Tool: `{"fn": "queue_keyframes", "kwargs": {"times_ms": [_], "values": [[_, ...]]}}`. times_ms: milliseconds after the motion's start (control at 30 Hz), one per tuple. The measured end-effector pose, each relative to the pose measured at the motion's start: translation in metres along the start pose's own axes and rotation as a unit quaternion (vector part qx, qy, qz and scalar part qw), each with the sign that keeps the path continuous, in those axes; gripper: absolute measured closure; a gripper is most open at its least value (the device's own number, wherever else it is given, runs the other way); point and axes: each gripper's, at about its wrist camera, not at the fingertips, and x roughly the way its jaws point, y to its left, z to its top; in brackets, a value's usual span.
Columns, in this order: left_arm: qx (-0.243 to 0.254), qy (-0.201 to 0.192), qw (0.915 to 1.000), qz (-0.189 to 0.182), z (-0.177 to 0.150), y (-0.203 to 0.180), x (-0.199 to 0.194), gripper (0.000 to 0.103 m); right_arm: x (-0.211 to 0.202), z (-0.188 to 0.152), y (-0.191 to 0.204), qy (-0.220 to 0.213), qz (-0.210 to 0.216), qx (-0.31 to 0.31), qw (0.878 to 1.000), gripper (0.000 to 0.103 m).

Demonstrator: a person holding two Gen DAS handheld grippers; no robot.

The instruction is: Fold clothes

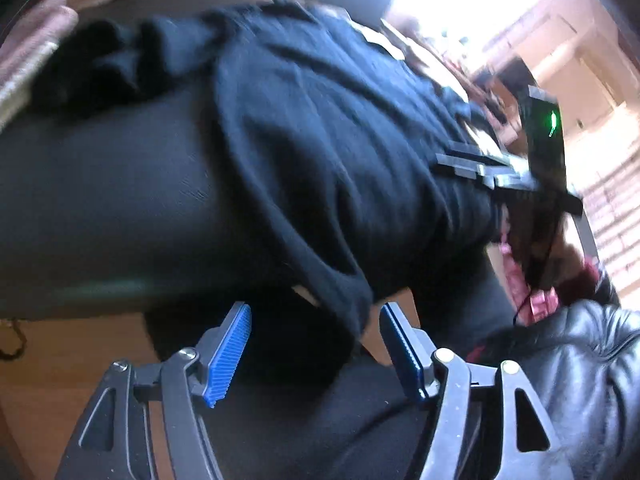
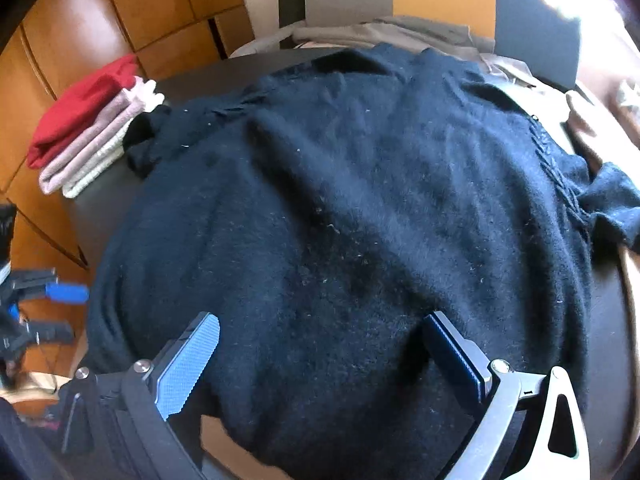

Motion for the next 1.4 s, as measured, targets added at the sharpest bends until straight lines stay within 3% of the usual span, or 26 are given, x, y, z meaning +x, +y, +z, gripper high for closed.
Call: {"fn": "queue_keyframes", "kwargs": {"times_ms": [67,133,167,200,300,433,467,567,700,833,900,967,1067,1167,1400], "values": [[0.009,0.002,0.9999,0.006,0.003,-0.008,0.011,0.035,0.0,0.001,0.001,-0.001,0.001,0.001,1.0,0.0],[0.005,0.004,0.9999,0.01,0.007,-0.011,0.019,0.044,-0.002,0.001,-0.001,-0.004,0.003,0.007,1.0,0.0],[-0.006,0.016,0.9998,0.013,0.01,-0.01,0.024,0.076,-0.002,0.002,-0.002,-0.006,0.002,0.01,1.0,0.0],[-0.016,0.028,0.9994,0.011,0.012,-0.008,0.026,0.096,-0.003,0.003,-0.003,-0.009,0.0,0.01,1.0,0.0],[-0.049,0.054,0.9952,-0.065,0.001,0.0,0.014,0.097,-0.003,-0.001,-0.01,-0.007,-0.019,0.012,1.0,0.0],[-0.095,0.07,0.9918,-0.049,-0.007,0.025,0.002,0.094,0.0,-0.009,-0.01,-0.02,-0.038,-0.009,0.999,0.0],[-0.1,0.064,0.9924,-0.032,-0.005,0.03,-0.002,0.09,0.002,-0.011,-0.009,-0.024,-0.043,-0.015,0.999,0.0],[-0.083,0.033,0.9953,-0.037,0.007,0.029,-0.023,0.082,0.006,-0.013,-0.002,-0.024,-0.067,-0.036,0.997,0.0],[-0.064,-0.04,0.9964,-0.038,0.044,0.025,-0.057,0.079,0.003,-0.01,-0.008,-0.021,-0.047,-0.027,0.998,0.0],[-0.027,-0.109,0.9925,0.047,0.104,0.02,-0.052,0.079,-0.02,0.003,-0.033,-0.042,0.028,0.037,0.998,0.0],[-0.021,-0.132,0.9873,0.086,0.137,0.02,-0.039,0.079,-0.032,0.013,-0.05,-0.065,0.026,0.058,0.996,0.0],[-0.031,-0.141,0.9859,0.085,0.171,0.024,-0.016,0.078,-0.038,0.021,-0.069,-0.079,0.025,0.085,0.993,0.0],[-0.02,-0.119,0.9823,0.143,0.207,0.035,0.018,0.078,-0.026,0.027,-0.1,-0.062,0.013,0.133,0.989,0.0],[0.0,-0.082,0.9732,0.215,0.226,0.043,0.049,0.075,-0.008,0.018,-0.12,-0.028,-0.003,0.174,0.984,0.0],[0.025,-0.085,0.9625,0.256,0.232,0.042,0.05,0.068,-0.011,0.0,-0.111,-0.041,-0.055,0.104,0.992,0.0]]}}
